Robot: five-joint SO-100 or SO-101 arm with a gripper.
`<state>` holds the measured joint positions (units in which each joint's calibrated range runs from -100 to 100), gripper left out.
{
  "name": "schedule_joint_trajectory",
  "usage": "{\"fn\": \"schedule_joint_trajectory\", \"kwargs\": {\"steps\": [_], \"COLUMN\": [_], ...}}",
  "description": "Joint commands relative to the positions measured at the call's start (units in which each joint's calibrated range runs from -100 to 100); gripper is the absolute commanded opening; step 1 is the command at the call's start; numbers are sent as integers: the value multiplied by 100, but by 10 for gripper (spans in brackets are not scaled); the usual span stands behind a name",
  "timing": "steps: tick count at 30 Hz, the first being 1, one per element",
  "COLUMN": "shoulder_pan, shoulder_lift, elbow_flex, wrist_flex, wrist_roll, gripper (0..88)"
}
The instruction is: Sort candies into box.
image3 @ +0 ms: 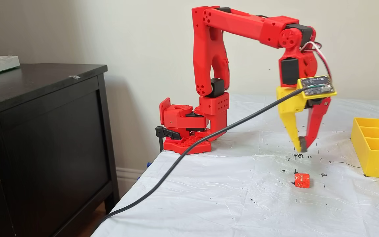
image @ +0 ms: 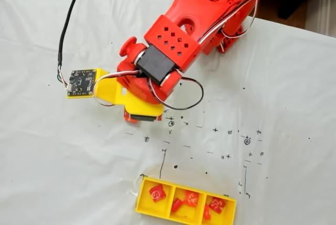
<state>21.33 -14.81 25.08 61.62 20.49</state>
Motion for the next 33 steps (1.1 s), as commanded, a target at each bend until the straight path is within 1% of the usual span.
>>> {"fn": "schedule_joint_trajectory", "kwargs": {"steps": [1,7,12,13,14,16,19,22,25,33], "shoulder_pan": [249,466,575,602,629,648,684,711,738,765], "shoulder_lift": [-597,-479,-165,-122,-55,-4,81,234,420,802], "elbow_flex": [228,182,0,-36,-100,-145,-218,-373,-546,-746], "wrist_flex": [-91,-75,-75,-75,-67,-42,-42,-26,32,105], "wrist_roll": [259,396,400,400,410,444,493,557,606,723], "gripper": [2,6,43,70,155,231,262,321,331,322]}}
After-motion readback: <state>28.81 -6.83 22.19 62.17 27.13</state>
